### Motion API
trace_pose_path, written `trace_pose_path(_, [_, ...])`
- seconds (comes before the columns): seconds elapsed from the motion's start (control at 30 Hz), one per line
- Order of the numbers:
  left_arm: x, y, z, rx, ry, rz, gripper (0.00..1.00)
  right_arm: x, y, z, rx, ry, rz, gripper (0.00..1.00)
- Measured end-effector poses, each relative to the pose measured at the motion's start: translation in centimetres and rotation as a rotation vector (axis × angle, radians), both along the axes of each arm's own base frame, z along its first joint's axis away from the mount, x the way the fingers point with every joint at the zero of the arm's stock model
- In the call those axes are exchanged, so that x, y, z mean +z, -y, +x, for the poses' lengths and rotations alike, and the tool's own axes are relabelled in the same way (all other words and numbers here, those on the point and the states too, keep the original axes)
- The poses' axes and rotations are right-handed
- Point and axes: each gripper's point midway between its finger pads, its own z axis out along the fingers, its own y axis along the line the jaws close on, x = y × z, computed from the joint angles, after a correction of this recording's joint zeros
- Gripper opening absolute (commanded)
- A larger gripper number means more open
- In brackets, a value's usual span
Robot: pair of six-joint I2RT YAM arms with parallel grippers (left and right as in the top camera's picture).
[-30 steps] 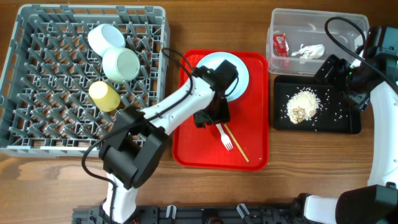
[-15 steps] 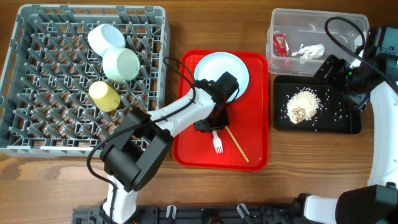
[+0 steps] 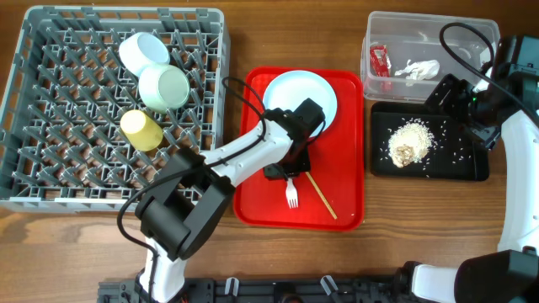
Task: Sort waste into correct bins and load items into the dishwasher rack
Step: 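Carry the fork with the left gripper and drop it into the rack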
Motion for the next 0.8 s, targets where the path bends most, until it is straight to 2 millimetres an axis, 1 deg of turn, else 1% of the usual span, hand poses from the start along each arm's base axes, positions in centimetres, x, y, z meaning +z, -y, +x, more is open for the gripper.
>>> trace_pose_path(0.1, [0.2, -0.7, 0.3, 0.019, 0.001, 0.0, 0.04, 0.0, 0.0, 0.0, 0.0, 0.0, 0.0, 1.0])
trace_pose_path(0.13, [0.6, -0.9, 0.6, 0.031, 0.004, -0.012, 0.04, 0.0, 0.0, 0.0, 0.0, 0.0, 0.0, 1.0])
trace_pose_path(0.2, [2.1, -1.5, 1.7, 0.047, 0.046, -0.031, 0.04, 0.0, 0.0, 0.0, 0.0, 0.0, 0.0, 1.0])
trace_pose_path(0.37, [4.4, -2.7, 3.1, 0.05, 0.1, -0.062, 0.04, 0.0, 0.0, 0.0, 0.0, -0.001, 0.001, 1.0])
trace_pose_path(0.47, [6.7, -3.5, 3.8, 0.028, 0.151, -0.088, 0.04, 0.0, 0.0, 0.0, 0.0, -0.001, 0.001, 1.0])
trace_pose_path(0.5, [7.7, -4.1, 4.1, 0.017, 0.176, -0.096, 0.04, 0.0, 0.0, -0.1, 0.0, -0.003, 0.001, 1.0])
trace_pose_path(0.6, [10.8, -6.6, 5.6, 0.015, 0.266, -0.096, 0.04, 0.0, 0.0, -0.1, 0.0, -0.003, 0.001, 1.0])
trace_pose_path(0.7, [14.2, -10.5, 7.7, 0.006, 0.396, -0.076, 0.04, 0.0, 0.0, -0.1, 0.0, -0.003, 0.001, 1.0])
trace_pose_path(0.8, [16.4, -14.5, 9.1, -0.017, 0.487, -0.014, 0.04, 0.0, 0.0, -0.1, 0.0, -0.003, 0.001, 1.0])
